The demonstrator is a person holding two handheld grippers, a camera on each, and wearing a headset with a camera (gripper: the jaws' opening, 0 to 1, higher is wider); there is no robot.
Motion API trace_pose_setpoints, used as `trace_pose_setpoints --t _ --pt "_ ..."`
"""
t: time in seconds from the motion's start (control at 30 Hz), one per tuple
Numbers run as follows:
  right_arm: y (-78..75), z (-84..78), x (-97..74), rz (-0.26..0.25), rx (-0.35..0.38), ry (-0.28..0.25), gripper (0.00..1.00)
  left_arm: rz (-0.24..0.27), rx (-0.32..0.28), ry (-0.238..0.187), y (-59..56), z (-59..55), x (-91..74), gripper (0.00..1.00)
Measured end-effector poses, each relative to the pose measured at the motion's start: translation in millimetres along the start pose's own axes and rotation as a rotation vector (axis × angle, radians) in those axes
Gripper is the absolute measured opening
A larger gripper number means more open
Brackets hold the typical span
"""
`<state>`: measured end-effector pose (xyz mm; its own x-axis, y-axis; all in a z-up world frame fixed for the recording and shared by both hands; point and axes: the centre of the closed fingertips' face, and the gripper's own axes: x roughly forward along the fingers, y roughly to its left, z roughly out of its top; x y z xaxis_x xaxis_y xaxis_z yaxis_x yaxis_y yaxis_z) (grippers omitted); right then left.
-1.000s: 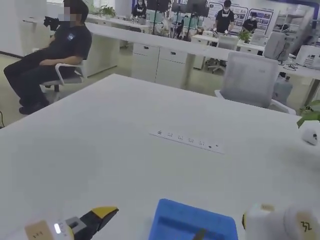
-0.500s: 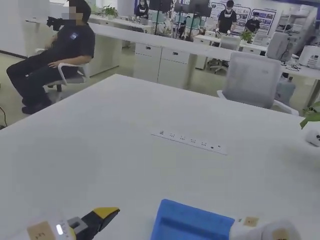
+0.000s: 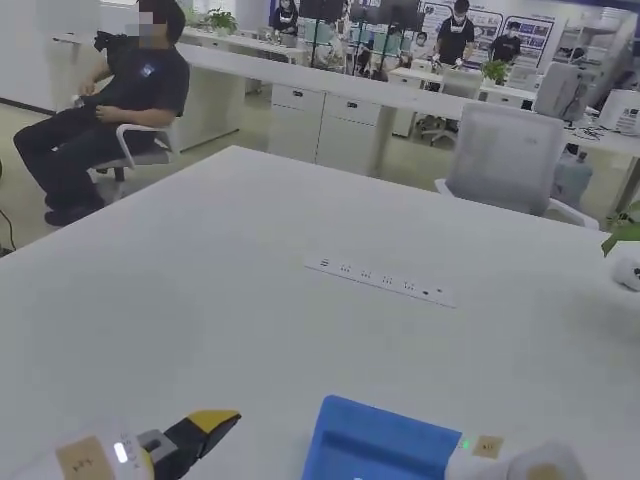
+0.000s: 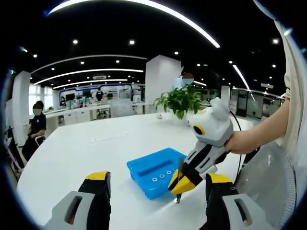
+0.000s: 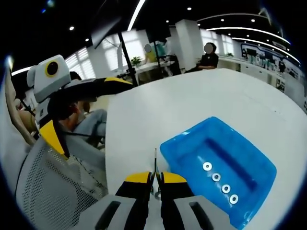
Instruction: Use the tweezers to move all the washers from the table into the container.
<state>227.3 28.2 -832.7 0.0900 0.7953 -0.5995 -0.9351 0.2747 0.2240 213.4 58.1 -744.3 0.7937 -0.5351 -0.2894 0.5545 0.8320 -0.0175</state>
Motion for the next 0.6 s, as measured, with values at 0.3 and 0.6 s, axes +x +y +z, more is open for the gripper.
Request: trace_pose_setpoints --t 0.3,0.6 --pt "0.2 -2.6 -0.8 -0.004 -0.016 0.011 0.04 0.001 -0.001 -0.001 -0.1 0.0 -0.2 0.82" --pt "10.9 -3.8 1.8 0.014 -0.064 0.011 0.05 0.000 0.001 0.000 -0.4 -0.3 0.0 0.82"
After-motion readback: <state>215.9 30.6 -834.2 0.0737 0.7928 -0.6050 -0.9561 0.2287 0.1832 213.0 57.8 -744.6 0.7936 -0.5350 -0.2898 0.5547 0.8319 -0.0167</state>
